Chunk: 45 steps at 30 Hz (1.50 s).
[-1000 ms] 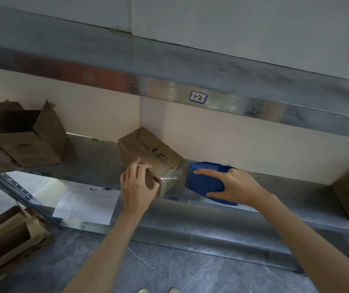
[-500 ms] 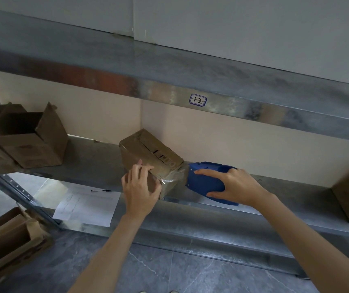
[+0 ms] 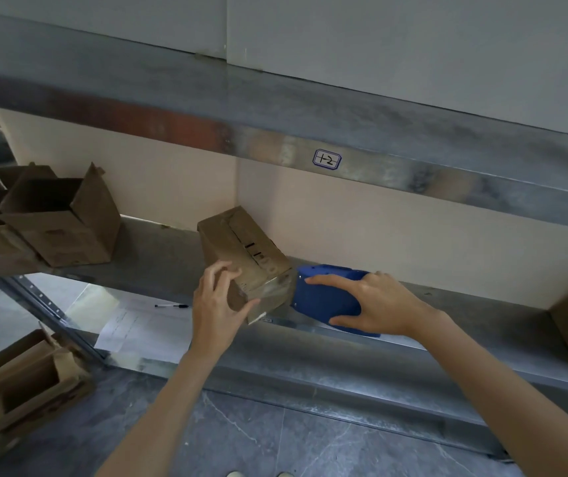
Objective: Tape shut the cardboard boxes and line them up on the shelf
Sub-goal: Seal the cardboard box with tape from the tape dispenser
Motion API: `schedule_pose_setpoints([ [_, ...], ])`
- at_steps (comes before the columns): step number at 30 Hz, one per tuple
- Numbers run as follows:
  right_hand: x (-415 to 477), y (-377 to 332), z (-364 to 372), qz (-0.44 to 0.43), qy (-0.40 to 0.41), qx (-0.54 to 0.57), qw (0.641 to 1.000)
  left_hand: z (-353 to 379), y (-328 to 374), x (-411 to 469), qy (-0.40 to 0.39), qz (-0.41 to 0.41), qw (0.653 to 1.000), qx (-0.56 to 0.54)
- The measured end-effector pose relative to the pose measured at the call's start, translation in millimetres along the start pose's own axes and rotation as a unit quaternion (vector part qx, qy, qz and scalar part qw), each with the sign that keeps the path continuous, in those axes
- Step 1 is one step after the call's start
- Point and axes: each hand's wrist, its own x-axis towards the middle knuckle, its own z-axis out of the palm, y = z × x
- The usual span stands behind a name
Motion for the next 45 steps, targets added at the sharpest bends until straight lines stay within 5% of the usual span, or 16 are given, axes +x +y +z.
schedule_pose_setpoints([
  [9, 21.7, -22.6, 13.5, -0.055, -0.061, 0.069, 0.994, -39.3, -36.7, 13.0, -0.107, 0.017, 0.991, -0.082],
  [32, 5.5, -5.5, -0.9, -0.068, 0.002, -0.023, 0.997, -29.4, -31.6, 11.2, -0.091, 0.001, 0.991, -0.102],
  [45, -4.1, 15.0, 10.0, 0.011, 0.009, -0.027, 1.000, -27.6, -29.3, 11.7, -0.093, -0.023, 0.989, -0.111],
])
